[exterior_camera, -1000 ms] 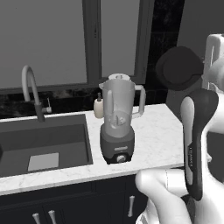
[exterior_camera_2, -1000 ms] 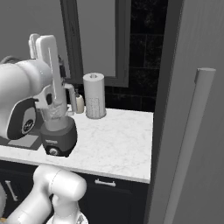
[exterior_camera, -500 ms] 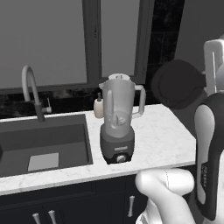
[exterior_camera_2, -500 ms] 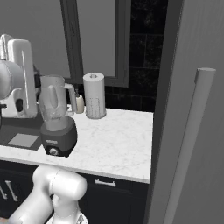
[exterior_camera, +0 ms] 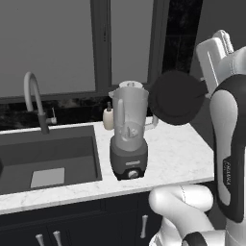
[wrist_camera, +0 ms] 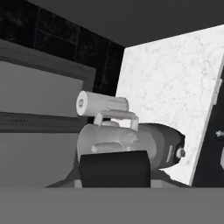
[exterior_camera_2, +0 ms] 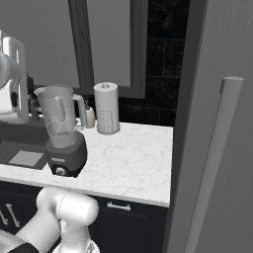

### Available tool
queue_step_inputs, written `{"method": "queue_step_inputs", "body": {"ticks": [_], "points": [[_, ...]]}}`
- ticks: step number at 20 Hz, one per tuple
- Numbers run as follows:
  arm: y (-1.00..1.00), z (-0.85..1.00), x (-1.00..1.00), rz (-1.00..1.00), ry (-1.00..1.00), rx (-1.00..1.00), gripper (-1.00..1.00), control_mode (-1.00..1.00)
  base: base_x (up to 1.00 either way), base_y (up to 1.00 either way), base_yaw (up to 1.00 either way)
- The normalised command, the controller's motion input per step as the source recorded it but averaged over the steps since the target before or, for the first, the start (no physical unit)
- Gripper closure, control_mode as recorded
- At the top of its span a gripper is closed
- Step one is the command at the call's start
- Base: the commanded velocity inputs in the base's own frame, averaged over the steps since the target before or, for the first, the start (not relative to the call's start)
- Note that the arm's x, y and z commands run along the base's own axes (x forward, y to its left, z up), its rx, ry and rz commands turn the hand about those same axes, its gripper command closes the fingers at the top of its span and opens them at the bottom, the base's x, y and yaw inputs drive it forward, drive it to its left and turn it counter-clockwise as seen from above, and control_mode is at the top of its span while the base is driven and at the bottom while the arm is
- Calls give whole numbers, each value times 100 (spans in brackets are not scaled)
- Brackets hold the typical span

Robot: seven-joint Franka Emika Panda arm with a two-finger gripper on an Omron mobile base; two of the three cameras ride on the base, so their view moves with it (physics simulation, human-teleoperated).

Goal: Close the lid blender by securely placing the lid on top.

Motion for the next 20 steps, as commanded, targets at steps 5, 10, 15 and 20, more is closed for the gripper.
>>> {"method": "queue_step_inputs", "body": {"ticks": [5, 10, 15, 20], "points": [[45, -29, 80, 6, 11, 0, 100, -100, 0, 0, 0], [13, -34, 77, 1, 9, 0, 100, -100, 0, 0, 0], [1, -3, 55, 0, 1, 0, 100, -100, 0, 0, 0], [0, 8, 52, -1, 0, 2, 100, -100, 0, 0, 0]]}}
